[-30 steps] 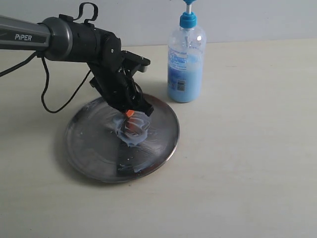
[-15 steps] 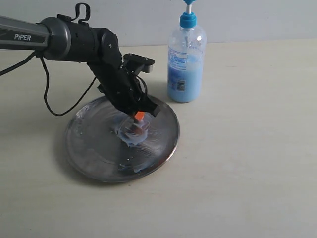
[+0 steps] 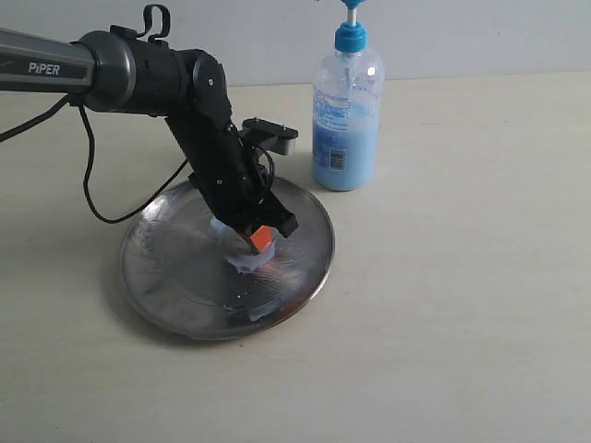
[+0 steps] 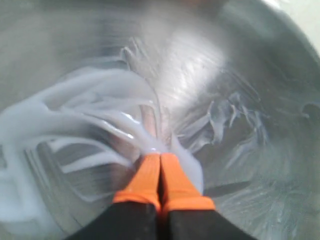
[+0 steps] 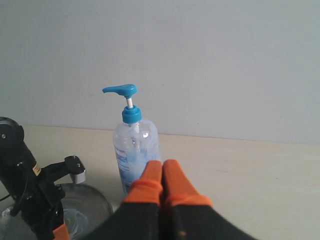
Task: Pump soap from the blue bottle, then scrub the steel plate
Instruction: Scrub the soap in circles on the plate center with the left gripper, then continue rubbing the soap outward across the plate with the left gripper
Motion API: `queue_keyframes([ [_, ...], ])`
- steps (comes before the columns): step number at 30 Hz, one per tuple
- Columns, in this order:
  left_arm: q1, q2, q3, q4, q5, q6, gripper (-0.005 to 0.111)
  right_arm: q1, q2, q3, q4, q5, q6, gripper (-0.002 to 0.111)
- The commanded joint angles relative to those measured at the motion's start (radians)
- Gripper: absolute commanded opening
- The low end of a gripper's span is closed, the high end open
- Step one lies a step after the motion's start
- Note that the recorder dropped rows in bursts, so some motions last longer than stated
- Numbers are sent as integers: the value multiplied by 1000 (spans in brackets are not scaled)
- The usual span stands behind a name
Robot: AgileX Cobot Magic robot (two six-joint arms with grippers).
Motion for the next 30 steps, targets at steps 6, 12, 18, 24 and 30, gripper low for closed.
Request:
queue_keyframes([
  [6, -1, 57, 33, 401, 36, -243, 1, 1, -8, 5, 4, -2, -9, 0],
  [12, -1, 57, 33, 489, 22, -373, 1, 1, -8, 5, 4, -2, -9, 0],
  [18, -1, 57, 33, 451, -33, -376, 1, 1, -8, 5, 4, -2, -9, 0],
  [24, -1, 57, 33, 368, -112, -377, 1, 1, -8, 5, 6, -2, -9, 0],
  [30, -1, 57, 33, 277, -149, -353, 1, 1, -8, 5, 12, -2, -9, 0],
])
